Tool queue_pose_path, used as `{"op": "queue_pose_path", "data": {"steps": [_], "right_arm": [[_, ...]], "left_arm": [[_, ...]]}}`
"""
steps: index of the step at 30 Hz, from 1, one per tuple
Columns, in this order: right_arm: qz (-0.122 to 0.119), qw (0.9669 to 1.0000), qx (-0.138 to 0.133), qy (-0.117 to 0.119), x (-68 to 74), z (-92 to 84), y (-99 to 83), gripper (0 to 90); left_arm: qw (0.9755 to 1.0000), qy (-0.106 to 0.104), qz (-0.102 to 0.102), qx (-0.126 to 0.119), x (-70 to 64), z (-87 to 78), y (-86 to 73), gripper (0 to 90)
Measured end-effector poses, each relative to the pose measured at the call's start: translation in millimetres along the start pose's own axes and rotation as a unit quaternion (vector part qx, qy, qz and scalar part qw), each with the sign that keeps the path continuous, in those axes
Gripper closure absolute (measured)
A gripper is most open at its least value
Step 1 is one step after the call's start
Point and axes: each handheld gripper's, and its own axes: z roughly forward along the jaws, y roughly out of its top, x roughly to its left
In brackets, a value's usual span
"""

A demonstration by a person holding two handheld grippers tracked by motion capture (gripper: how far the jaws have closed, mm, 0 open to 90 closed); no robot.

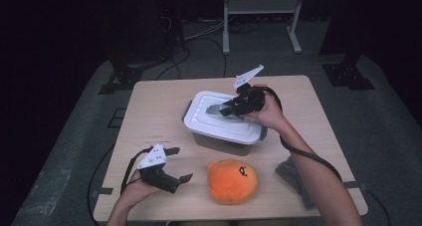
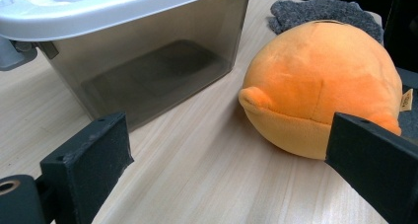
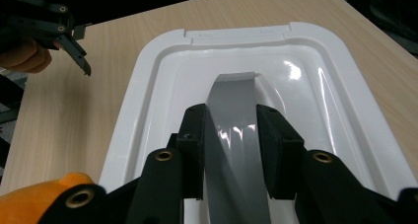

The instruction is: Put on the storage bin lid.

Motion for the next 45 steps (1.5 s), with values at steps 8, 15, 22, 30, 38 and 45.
{"op": "queue_pose_path", "data": {"steps": [8,15,22,30,38,45], "right_arm": [[-0.001,1.0,0.003,0.009,0.2,0.0,0.3,66.2],[-0.004,0.9997,0.003,0.025,0.8,0.6,0.5,66.5],[-0.002,0.9994,0.006,0.034,2.3,2.3,2.0,66.5],[0.005,0.9994,-0.003,0.035,1.8,-1.1,2.8,66.5],[-0.005,0.9994,-0.019,0.027,8.1,-25.7,12.5,66.5],[-0.003,0.9997,-0.025,0.003,16.5,-59.8,7.1,66.5]], "left_arm": [[1.0,-0.002,0.001,0.002,0.1,0.5,0.5,2.8],[1.0,-0.004,0.002,0.002,0.4,0.8,0.6,2.8],[1.0,-0.002,0.002,-0.002,0.7,-0.6,0.7,2.8],[1.0,0.0,-0.001,-0.005,2.1,-2.2,0.2,2.8],[1.0,0.005,-0.001,-0.008,3.1,-4.8,0.4,2.8],[0.9999,0.009,-0.002,-0.011,4.4,-6.1,0.6,2.8]]}}
